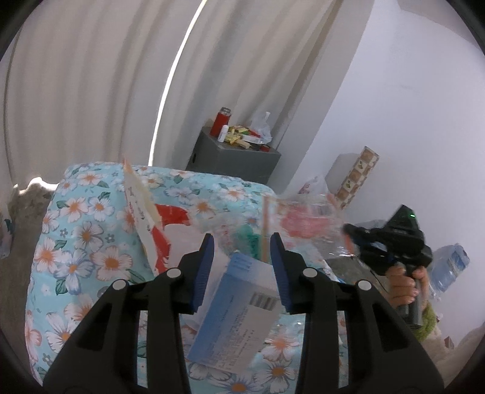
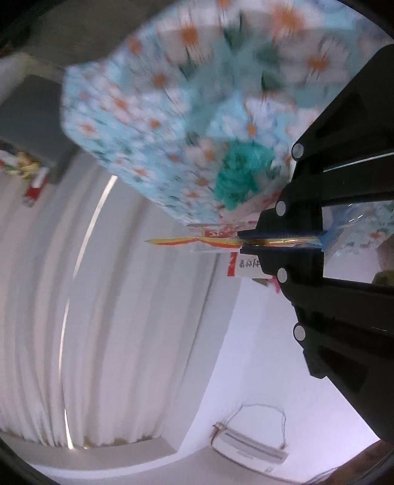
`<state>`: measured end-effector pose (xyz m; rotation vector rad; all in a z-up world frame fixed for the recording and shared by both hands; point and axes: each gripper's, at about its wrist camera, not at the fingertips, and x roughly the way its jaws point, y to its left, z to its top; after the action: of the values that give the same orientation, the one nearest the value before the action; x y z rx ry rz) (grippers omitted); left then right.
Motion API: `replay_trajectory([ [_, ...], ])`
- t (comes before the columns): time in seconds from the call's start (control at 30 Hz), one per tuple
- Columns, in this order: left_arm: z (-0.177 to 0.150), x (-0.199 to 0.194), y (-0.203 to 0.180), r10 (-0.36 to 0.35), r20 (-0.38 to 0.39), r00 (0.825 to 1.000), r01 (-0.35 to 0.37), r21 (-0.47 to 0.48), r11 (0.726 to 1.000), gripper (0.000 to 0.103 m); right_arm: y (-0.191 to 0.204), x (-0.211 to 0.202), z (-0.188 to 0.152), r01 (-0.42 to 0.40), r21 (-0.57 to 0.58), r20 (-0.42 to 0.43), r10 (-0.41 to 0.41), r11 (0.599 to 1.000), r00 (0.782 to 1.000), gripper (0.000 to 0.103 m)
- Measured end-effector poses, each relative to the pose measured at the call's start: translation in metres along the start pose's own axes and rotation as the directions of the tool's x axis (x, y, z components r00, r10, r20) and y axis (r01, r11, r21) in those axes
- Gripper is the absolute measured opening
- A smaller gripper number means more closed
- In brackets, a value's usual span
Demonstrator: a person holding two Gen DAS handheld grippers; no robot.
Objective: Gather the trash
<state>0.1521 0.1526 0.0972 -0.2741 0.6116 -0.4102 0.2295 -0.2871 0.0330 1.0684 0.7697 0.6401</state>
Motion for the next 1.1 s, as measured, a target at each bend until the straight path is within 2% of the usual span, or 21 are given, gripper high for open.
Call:
replay_trajectory([
  [0.2,0.014,0.017,-0.018,-0.063,-0.049,0.997,0.064,0.015,0.998,0.035,-0.015,-0.076,-0.026,0.081,0.020,0.081,-0.083,0.996,0.993,0.005],
  [0.3,0.031,0.042,-0.032,-0.055,-0.126,0.991,0.062,0.050,0.997,0.035,-0.033,-0.097,-0.043,0.112,0.075,0.083,-0.118,0.991,0.990,0.005],
  [0.4,0.051,0.074,-0.037,-0.058,-0.215,0.975,0.075,0.074,0.994,0.035,-0.051,-0.109,-0.054,0.102,0.129,0.097,-0.115,0.986,0.989,0.005],
  [0.5,0.070,0.117,-0.029,-0.085,-0.336,0.938,0.097,0.019,0.995,0.037,-0.066,-0.103,-0.062,0.083,0.158,0.105,-0.100,0.984,0.989,0.005],
  [0.57,0.084,0.153,-0.017,-0.076,-0.420,0.904,0.070,-0.031,0.997,0.044,-0.071,-0.099,-0.065,0.072,0.169,0.102,-0.090,0.983,0.991,0.005],
  [0.6,0.087,0.166,-0.011,-0.057,-0.447,0.893,0.044,-0.039,0.998,0.047,-0.074,-0.096,-0.065,0.065,0.173,0.099,-0.083,0.983,0.992,0.005],
  [0.7,0.093,0.209,-0.003,0.057,-0.499,0.865,-0.045,0.036,0.998,0.057,-0.077,-0.093,-0.064,0.045,0.177,0.090,-0.062,0.983,0.994,0.005],
  [0.73,0.093,0.220,-0.002,0.073,-0.515,0.854,-0.050,0.057,0.997,0.063,-0.078,-0.093,-0.064,0.040,0.178,0.085,-0.055,0.983,0.995,0.005],
  [0.77,0.092,0.230,0.000,0.088,-0.535,0.840,-0.055,0.077,0.996,0.064,-0.076,-0.093,-0.064,0.036,0.178,0.082,-0.052,0.983,0.995,0.005],
  [0.8,0.090,0.242,0.002,0.126,-0.562,0.817,-0.078,0.108,0.991,0.064,-0.075,-0.093,-0.064,0.032,0.177,0.079,-0.046,0.984,0.996,0.005],
  [0.9,0.085,0.259,0.002,0.189,-0.603,0.775,-0.093,0.187,0.978,0.064,-0.073,-0.093,-0.062,0.024,0.174,0.075,-0.037,0.984,0.996,0.005],
  [0.93,0.081,0.266,0.001,0.227,-0.624,0.748,-0.100,0.233,0.967,0.064,-0.074,-0.093,-0.062,0.023,0.175,0.075,-0.036,0.984,0.996,0.005],
  [0.97,0.079,0.270,0.000,0.254,-0.632,0.732,-0.109,0.259,0.960,0.064,-0.075,-0.092,-0.061,0.021,0.176,0.076,-0.035,0.984,0.997,0.005],
  [1.03,0.072,0.274,-0.002,0.294,-0.649,0.702,-0.104,0.314,0.944,0.064,-0.077,-0.092,-0.060,0.018,0.180,0.076,-0.032,0.983,0.997,0.005],
  [1.1,0.066,0.278,-0.004,0.330,-0.655,0.680,-0.096,0.366,0.926,0.064,-0.078,-0.092,-0.060,0.016,0.184,0.077,-0.030,0.983,0.997,0.005],
])
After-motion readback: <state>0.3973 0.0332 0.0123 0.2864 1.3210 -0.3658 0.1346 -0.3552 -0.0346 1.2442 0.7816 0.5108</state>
